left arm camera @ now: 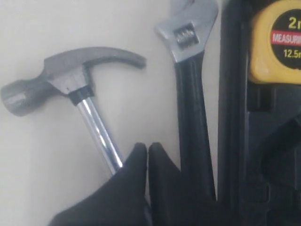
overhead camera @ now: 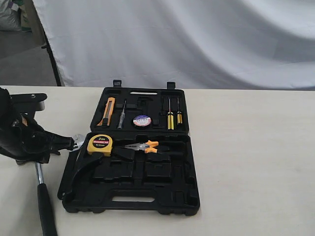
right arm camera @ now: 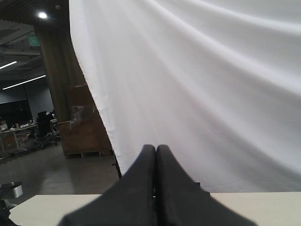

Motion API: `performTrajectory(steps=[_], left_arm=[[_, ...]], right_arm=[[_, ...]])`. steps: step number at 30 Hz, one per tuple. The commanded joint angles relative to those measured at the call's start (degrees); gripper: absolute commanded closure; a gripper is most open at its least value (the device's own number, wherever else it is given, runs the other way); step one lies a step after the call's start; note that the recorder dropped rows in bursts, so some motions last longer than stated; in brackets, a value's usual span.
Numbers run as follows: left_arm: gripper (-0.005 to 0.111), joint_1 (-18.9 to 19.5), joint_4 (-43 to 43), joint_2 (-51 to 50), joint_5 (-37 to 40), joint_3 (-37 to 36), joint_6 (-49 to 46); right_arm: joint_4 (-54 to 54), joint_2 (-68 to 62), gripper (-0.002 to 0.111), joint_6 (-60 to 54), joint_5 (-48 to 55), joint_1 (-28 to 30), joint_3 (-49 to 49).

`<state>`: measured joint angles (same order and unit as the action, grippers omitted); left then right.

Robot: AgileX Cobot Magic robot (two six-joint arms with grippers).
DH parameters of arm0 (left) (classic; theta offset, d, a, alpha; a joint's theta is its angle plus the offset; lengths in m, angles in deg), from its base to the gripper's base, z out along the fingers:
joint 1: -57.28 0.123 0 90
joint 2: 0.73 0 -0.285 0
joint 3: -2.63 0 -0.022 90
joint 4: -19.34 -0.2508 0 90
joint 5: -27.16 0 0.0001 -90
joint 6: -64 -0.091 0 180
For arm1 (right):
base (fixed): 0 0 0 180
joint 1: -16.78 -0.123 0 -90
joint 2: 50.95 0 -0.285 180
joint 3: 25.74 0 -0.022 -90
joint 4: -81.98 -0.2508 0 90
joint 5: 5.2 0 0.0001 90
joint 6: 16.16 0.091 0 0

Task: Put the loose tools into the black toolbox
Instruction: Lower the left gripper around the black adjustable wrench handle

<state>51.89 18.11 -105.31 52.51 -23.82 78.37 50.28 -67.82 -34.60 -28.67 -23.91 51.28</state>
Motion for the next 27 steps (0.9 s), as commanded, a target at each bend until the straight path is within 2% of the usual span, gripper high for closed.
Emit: performTrajectory(steps=[1, 5, 12, 15, 19, 21, 27], left_arm=[[0.105, -0.36, 0.64, 0.59, -3.13, -0.28, 0.41], [0.105, -2.26, 0.53, -1.03, -7.99, -0.28, 0.41], [0.105, -2.44, -0.05, -7.31, -11.54, 0.19, 0.09], [0.092, -2.44, -0.05, -8.21, -12.2, 0.43, 0.09], [0.061, -2.44, -0.05, -8.49, -13.62, 0.43, 0.22], [0.052, -2.44, -0.05, -8.49, -14.05, 0.43, 0.22], [0.05, -2.44, 0.19, -8.49, -15.59, 0.43, 0.22]], right_arm=[[0.73, 0.42, 0.108, -0.34, 0.17, 0.18, 0.19], [0.73, 0.42, 0.108, -0.21, 0.17, 0.18, 0.19], [0.73, 0.42, 0.108, -0.21, 0.17, 0.18, 0.19], [0.73, 0.42, 0.108, -0.21, 0.17, 0.18, 0.19], [0.73, 0.42, 0.108, -0.21, 0.17, 0.18, 0.19], [0.73, 0.42, 0.108, -0.21, 0.17, 0.18, 0.19], [0.73, 0.42, 0.108, -0.21, 0.17, 0.18, 0.19]])
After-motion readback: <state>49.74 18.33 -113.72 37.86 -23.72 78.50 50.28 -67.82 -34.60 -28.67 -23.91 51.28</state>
